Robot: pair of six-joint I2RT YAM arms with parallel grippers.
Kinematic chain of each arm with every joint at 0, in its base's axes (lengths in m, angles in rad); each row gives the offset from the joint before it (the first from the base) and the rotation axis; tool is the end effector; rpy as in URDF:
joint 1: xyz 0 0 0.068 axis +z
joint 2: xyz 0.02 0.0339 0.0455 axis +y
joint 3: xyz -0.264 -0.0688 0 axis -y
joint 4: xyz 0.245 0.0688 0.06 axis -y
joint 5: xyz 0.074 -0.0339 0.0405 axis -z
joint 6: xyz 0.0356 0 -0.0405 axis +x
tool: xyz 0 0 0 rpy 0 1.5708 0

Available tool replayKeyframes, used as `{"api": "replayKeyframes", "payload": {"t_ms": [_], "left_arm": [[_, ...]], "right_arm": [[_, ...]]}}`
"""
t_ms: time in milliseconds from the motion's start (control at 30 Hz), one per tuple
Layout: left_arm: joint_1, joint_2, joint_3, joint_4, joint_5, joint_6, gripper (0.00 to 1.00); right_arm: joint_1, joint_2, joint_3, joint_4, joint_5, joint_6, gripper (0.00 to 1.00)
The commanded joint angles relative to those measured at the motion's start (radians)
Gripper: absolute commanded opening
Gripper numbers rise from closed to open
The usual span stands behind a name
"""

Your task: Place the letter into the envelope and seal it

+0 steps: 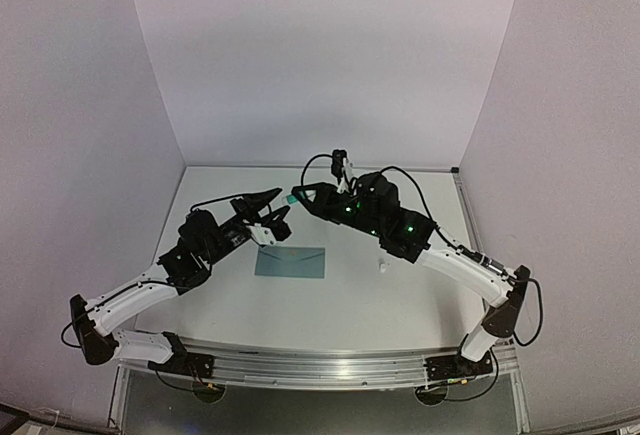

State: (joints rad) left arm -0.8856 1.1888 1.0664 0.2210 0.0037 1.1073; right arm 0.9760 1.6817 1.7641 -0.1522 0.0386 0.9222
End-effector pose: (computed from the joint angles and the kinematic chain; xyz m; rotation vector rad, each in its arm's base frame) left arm 0.1778 -0.2178 0.3989 1.2397 0.7986 0.1774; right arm 0.2240 0.3287 0.4482 -0.0164 1.8427 1.3759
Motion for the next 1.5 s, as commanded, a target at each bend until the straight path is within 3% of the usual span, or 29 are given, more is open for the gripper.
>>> {"api": "replayKeyframes", "payload": {"t_ms": [0, 433, 600, 667, 900, 1200, 1233, 1333, 1467], "left_arm": [[-0.004, -0.021, 0.02, 0.012, 0.01, -0.038, 0.44], [-0.005, 0.018, 0.084, -0.042, 0.006, -0.083, 0.22], [-0.006, 0.019, 0.114, -0.065, 0.006, -0.119, 0.02], [-0.005, 0.016, 0.123, -0.071, 0.007, -0.136, 0.0], [-0.005, 0.008, 0.156, -0.128, -0.034, -0.206, 0.0], [-0.006, -0.001, 0.146, -0.143, 0.034, -0.203, 0.0], [-0.005, 0.001, 0.146, -0.148, 0.039, -0.202, 0.02], [-0.004, -0.001, 0.142, -0.146, 0.039, -0.196, 0.21], [-0.004, -0.009, 0.131, -0.117, 0.042, -0.186, 0.28]], "right_arm": [[0.002, -0.008, 0.016, 0.044, 0.019, 0.002, 0.0], [0.002, -0.018, -0.012, 0.066, 0.0, 0.014, 0.0], [0.002, -0.008, -0.007, 0.069, -0.016, 0.017, 0.0], [0.002, -0.004, -0.005, 0.07, -0.021, 0.016, 0.0], [0.001, 0.004, 0.004, 0.072, -0.025, 0.011, 0.0], [0.001, 0.002, 0.005, 0.073, -0.021, 0.01, 0.0], [0.001, 0.002, 0.006, 0.073, -0.023, 0.009, 0.0], [0.001, 0.0, 0.001, 0.072, -0.028, 0.007, 0.0], [0.001, 0.002, 0.003, 0.072, -0.039, 0.007, 0.0]]}}
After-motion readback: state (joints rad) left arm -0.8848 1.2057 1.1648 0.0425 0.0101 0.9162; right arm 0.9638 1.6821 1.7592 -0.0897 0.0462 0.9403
